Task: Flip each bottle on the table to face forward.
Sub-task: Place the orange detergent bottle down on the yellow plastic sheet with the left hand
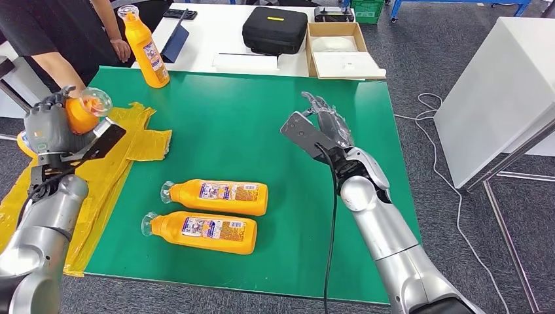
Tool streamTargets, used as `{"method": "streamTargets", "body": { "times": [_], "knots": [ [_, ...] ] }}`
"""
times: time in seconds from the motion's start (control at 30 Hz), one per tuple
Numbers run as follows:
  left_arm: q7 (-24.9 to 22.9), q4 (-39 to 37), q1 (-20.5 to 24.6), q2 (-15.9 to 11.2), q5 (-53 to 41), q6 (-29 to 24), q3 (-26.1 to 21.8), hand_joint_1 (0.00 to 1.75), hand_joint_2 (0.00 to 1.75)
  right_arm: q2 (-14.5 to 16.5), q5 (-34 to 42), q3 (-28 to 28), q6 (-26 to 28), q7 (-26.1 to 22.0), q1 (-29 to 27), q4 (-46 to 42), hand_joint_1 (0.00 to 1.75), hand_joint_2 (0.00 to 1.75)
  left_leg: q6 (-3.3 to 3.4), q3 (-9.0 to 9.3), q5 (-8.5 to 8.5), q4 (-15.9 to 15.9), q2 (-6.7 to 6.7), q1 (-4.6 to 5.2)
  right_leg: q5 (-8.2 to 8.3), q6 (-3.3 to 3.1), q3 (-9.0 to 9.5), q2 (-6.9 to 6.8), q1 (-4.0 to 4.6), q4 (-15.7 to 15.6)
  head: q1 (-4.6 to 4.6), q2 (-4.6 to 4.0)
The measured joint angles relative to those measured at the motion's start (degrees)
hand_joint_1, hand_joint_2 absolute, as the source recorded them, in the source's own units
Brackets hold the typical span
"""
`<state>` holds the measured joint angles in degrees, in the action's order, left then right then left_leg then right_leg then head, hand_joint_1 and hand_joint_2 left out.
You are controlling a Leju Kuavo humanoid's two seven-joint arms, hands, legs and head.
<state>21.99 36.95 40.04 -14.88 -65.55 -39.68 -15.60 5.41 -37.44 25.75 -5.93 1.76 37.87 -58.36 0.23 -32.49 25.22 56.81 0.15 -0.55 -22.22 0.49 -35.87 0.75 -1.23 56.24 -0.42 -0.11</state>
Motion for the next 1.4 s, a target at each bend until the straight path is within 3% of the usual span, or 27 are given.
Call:
{"method": "streamTargets", "body": {
  "times": [0.27, 0.53, 0.97, 1.1, 1.23, 1.4],
  "knots": [
    [-1.4, -3.4, -1.22, -0.87, -3.54, -0.15, -1.05, 1.75, 1.75, -0.59, 0.5, 1.12, -0.07, -0.03, 0.02, 0.0, 0.0, 0.0, 0.0, -0.05, 0.0, 0.03, -0.09, 0.05, 0.0, 0.0, 0.01, -0.04, -0.02, 0.0, -0.01, 0.0],
    [-6.16, -4.44, -3.78, -0.33, -16.89, -0.17, -1.34, 1.75, 1.75, -1.22, 1.46, 3.16, -0.34, 0.08, -0.03, -0.4, 0.0, 0.0, 0.01, -0.04, 0.01, 0.03, -0.05, 0.05, 0.0, 0.0, -0.02, -0.03, -0.03, -0.01, -0.01, 0.0],
    [-7.58, -7.64, -6.08, 4.67, -23.27, -0.2, -0.52, 1.72, 1.75, -2.64, 2.25, 6.39, -0.03, 1.87, -2.49, -4.29, 0.0, 0.0, 0.01, -0.04, 0.01, 0.03, -0.08, 0.07, 0.0, 0.01, -0.02, -0.04, -0.04, -0.03, 0.0, 0.0],
    [-9.25, -8.89, -6.43, 5.91, -23.91, -0.23, 0.97, 0.03, 1.75, -2.85, 2.12, 7.19, -0.03, 2.25, -3.36, -5.57, 0.0, 0.0, 0.02, -0.05, 0.02, 0.03, -0.05, 0.07, 0.0, 0.01, -0.02, -0.04, -0.05, -0.03, 0.0, 0.0],
    [-12.85, -11.55, -6.46, 6.27, -23.99, -0.23, 3.23, 0.0, 0.0, -2.59, 1.64, 7.95, -0.18, 2.19, -3.37, -5.72, 0.0, 0.0, 0.03, -0.06, 0.03, 0.02, -0.05, 0.05, 0.0, 0.0, -0.02, -0.04, -0.05, -0.02, -0.02, 0.0],
    [-16.03, -15.33, -6.33, 6.08, -23.82, -0.26, 5.21, 0.0, 0.0, -1.81, 1.49, 8.8, -0.65, 1.81, -2.75, -5.09, 0.0, 0.0, 0.02, -0.05, 0.02, 0.02, -0.08, 0.0, 0.0, 0.0, -0.02, -0.04, -0.04, -0.02, -0.01, 0.0]
  ]
}}
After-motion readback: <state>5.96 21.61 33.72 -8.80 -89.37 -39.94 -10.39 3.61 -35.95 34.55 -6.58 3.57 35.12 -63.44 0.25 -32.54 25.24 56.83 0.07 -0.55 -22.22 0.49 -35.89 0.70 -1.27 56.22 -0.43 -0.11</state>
